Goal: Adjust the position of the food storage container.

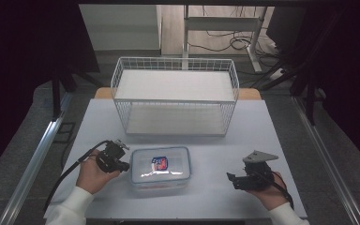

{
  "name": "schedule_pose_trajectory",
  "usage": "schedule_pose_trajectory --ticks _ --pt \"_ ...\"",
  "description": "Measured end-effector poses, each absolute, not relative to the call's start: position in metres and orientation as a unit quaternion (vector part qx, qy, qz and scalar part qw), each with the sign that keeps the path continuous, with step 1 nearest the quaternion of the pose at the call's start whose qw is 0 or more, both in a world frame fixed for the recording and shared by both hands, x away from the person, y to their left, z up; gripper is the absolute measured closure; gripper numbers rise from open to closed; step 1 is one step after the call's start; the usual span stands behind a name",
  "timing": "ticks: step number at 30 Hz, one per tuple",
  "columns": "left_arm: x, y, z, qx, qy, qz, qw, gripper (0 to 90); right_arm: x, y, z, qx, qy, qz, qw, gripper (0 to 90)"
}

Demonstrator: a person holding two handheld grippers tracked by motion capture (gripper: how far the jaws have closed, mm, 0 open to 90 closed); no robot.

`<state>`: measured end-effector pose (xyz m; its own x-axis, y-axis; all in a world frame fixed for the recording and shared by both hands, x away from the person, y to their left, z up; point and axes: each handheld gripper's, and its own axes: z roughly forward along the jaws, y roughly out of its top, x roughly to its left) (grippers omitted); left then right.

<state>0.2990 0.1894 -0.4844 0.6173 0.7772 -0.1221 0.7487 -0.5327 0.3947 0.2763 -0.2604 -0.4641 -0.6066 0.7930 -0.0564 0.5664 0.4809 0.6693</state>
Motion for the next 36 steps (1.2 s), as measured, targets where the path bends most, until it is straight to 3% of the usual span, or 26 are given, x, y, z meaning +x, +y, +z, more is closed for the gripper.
schedule_pose_trajectory --ticks 36 --pt "0.315 0.172 -0.488 0.871 0.424 0.017 0.247 90.0 0.279 -0.249 -0.464 0.398 0.845 0.305 0.186 20.3"
